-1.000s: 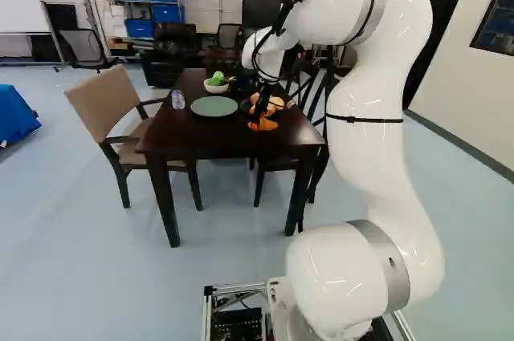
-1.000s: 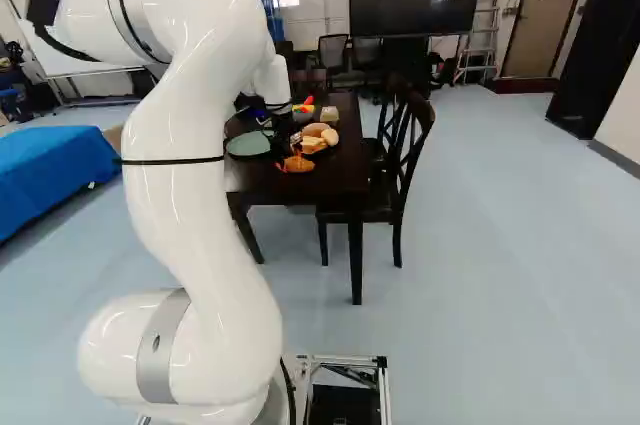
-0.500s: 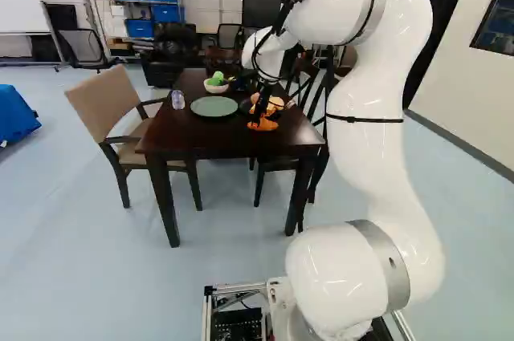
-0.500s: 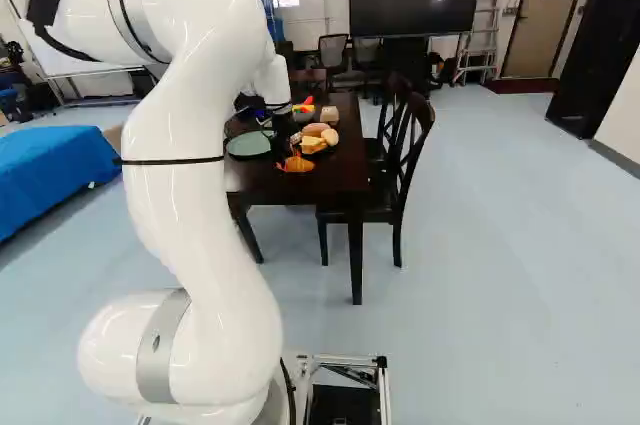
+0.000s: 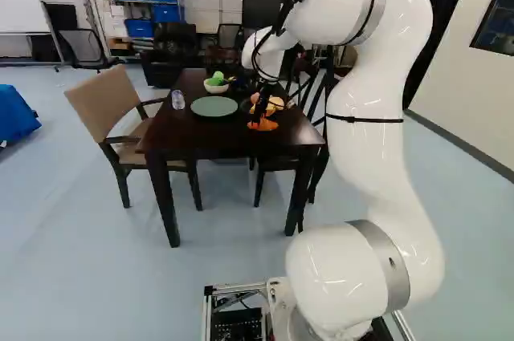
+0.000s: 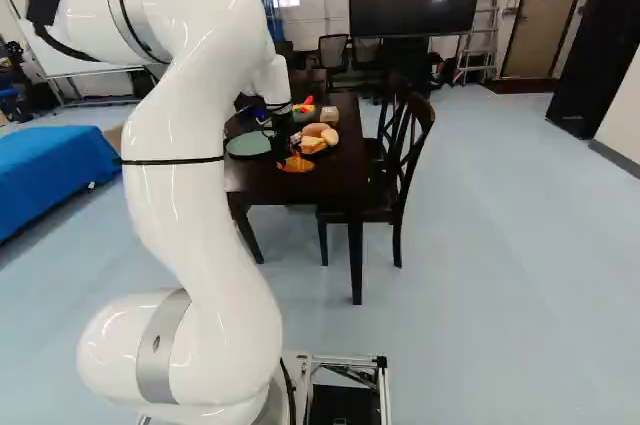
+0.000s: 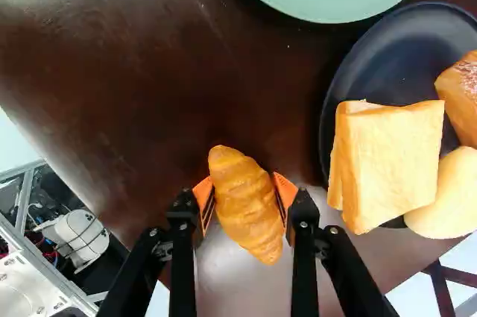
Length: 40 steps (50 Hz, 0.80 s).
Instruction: Move the croissant to the empty plate
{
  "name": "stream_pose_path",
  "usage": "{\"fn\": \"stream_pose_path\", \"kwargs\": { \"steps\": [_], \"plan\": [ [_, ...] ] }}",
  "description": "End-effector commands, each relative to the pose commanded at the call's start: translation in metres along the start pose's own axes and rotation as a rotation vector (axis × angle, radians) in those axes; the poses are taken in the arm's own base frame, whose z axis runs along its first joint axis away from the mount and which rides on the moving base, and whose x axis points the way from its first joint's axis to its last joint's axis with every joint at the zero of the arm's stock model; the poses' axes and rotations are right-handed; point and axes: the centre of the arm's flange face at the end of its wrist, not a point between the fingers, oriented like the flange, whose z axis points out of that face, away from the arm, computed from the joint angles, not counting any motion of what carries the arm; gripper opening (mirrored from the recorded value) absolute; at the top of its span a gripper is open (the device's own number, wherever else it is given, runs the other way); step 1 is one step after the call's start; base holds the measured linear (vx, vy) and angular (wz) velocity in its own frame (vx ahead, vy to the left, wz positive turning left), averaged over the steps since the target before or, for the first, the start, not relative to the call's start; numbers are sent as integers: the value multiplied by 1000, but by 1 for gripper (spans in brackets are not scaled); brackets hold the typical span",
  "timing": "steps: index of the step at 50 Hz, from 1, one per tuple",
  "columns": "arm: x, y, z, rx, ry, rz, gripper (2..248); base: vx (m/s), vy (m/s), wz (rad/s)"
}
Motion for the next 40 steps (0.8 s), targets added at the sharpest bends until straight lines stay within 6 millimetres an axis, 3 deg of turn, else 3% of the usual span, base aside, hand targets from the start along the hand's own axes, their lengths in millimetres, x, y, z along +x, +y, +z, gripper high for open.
{"fn": "stream_pose_path", "kwargs": {
  "steps": [19,40],
  "plan": [
    [0,0,-2,-2,1,0,121,0,0,0],
    [-1,-4,-31,-36,23,-2,121,0,0,0]
  ]
}}
